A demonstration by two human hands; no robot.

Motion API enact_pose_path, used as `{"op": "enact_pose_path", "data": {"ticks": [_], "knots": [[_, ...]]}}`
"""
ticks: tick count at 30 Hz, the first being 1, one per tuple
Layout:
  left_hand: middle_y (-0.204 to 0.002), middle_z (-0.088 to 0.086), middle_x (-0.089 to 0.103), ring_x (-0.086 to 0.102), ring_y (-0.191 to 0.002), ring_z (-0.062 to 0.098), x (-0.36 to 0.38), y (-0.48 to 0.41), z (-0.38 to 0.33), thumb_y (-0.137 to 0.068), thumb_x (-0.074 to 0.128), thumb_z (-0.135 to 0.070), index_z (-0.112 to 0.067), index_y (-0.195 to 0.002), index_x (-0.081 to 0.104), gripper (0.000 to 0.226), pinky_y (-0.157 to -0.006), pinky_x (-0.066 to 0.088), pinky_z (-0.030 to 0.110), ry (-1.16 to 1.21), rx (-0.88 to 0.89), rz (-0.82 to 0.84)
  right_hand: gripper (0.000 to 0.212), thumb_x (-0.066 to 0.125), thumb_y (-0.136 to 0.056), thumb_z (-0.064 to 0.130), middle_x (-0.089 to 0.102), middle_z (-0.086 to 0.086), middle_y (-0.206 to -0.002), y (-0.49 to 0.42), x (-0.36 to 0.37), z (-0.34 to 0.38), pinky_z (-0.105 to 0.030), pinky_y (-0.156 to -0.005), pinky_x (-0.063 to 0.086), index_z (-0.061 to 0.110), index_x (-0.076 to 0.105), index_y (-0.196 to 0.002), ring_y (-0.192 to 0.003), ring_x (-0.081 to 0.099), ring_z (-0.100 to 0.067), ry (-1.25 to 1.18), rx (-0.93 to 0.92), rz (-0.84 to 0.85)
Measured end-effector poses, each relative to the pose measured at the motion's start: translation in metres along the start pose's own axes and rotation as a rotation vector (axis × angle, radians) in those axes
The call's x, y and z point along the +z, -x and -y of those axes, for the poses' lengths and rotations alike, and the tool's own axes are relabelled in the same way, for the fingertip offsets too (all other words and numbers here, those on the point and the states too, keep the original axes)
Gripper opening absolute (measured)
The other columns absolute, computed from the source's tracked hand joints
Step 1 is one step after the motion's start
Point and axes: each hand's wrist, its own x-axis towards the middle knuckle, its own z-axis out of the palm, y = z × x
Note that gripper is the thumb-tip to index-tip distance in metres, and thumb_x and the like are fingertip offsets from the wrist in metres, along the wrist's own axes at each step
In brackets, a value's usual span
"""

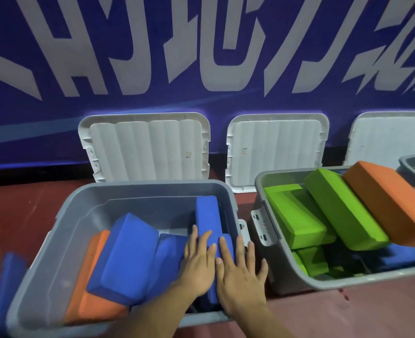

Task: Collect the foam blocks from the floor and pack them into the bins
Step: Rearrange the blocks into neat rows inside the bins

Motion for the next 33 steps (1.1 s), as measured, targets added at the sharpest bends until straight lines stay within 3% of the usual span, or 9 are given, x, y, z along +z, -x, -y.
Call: {"op": "enact_pose_path", "data": {"ticks": [5, 7, 10, 14, 16, 20, 23, 29, 33], "knots": [[-0.167, -0.021, 0.001, 0.001, -0.153, 0.001, -0.007, -0.003, -0.007, -0.109, 0.019, -0.042, -0.042, -0.157, 0.016, 0.048, -0.125, 0.004, 0.028, 0.024, 0.015, -0.034, 0.051, 0.034, -0.100, 0.048, 0.050, -0.004, -0.153, -0.007, 0.000, -0.001, -0.056, -0.107, 0.022, 0.037, 0.050, -0.147, -0.143, 0.037, -0.026, 0.106, -0.071, -0.146], [-0.166, -0.021, -0.002, -0.004, -0.153, -0.001, -0.008, -0.003, -0.006, -0.109, 0.016, -0.042, -0.044, -0.157, 0.008, 0.049, -0.124, 0.000, 0.026, 0.009, 0.024, -0.034, 0.050, 0.032, -0.103, 0.045, 0.044, -0.002, -0.158, -0.007, -0.003, -0.001, -0.055, -0.111, 0.017, 0.036, 0.046, -0.150, -0.148, 0.037, -0.023, 0.090, -0.087, -0.129], [-0.165, -0.020, -0.015, -0.010, -0.153, 0.002, -0.007, 0.000, 0.001, -0.108, 0.011, -0.046, -0.051, -0.155, -0.003, 0.050, -0.124, -0.001, 0.033, -0.081, -0.014, 0.001, 0.056, 0.011, -0.107, 0.047, -0.002, 0.003, -0.170, -0.012, 0.000, 0.000, -0.054, -0.118, -0.015, 0.035, 0.006, -0.162, -0.154, -0.009, -0.014, 0.074, -0.151, -0.102], [-0.163, -0.015, -0.024, -0.015, -0.154, 0.011, -0.008, -0.008, 0.010, -0.109, 0.014, -0.043, -0.052, -0.152, -0.014, 0.052, -0.126, -0.002, 0.043, -0.197, -0.071, 0.001, 0.055, 0.031, -0.102, 0.044, 0.045, -0.006, -0.157, -0.018, 0.014, 0.004, -0.062, -0.116, 0.004, 0.026, 0.045, -0.152, -0.148, 0.038, -0.025, 0.127, -0.099, -0.168], [-0.164, -0.013, -0.023, -0.015, -0.154, 0.012, -0.003, -0.013, 0.021, -0.107, 0.015, -0.046, -0.054, -0.148, -0.024, 0.057, -0.127, -0.001, 0.041, -0.257, -0.039, -0.002, 0.055, 0.037, -0.098, 0.042, 0.053, -0.010, -0.150, -0.016, 0.020, 0.006, -0.063, -0.115, 0.008, 0.021, 0.054, -0.146, -0.141, 0.048, -0.028, 0.117, -0.109, -0.232], [-0.168, -0.015, -0.013, -0.011, -0.155, 0.012, 0.011, -0.018, 0.040, -0.087, -0.006, -0.060, -0.059, -0.135, -0.041, 0.059, -0.127, 0.005, 0.041, -0.302, -0.036, 0.036, 0.057, 0.037, -0.095, 0.040, 0.058, -0.014, -0.144, -0.017, 0.029, 0.007, -0.063, -0.116, 0.008, 0.016, 0.061, -0.140, -0.136, 0.053, -0.032, 0.133, -0.121, -0.199], [-0.169, -0.013, -0.005, -0.007, -0.156, 0.015, 0.006, -0.013, 0.034, -0.105, 0.008, -0.051, -0.055, -0.148, -0.023, 0.053, -0.127, 0.003, 0.042, -0.271, -0.124, 0.054, 0.057, 0.039, -0.091, 0.037, 0.065, -0.018, -0.133, -0.022, 0.037, 0.008, -0.067, -0.110, 0.019, 0.010, 0.068, -0.131, -0.128, 0.060, -0.037, 0.153, -0.141, -0.155], [-0.169, -0.015, 0.005, 0.003, -0.156, 0.016, -0.002, -0.013, 0.027, -0.108, 0.014, -0.048, -0.054, -0.153, -0.013, 0.052, -0.125, 0.008, 0.042, -0.190, -0.160, 0.125, 0.057, 0.039, -0.090, 0.034, 0.067, -0.024, -0.128, -0.029, 0.041, 0.007, -0.069, -0.105, 0.024, 0.005, 0.069, -0.128, -0.121, 0.064, -0.041, 0.190, -0.166, -0.180], [-0.165, -0.004, 0.028, 0.030, -0.149, 0.018, 0.001, -0.015, 0.025, -0.108, 0.015, -0.045, -0.054, -0.149, -0.015, 0.051, -0.121, 0.024, 0.041, -0.005, -0.138, 0.007, 0.052, 0.038, -0.095, 0.036, 0.066, -0.014, -0.134, -0.032, 0.025, 0.004, -0.057, -0.106, 0.026, 0.014, 0.069, -0.131, -0.129, 0.059, -0.034, 0.148, -0.185, -0.264]]}}
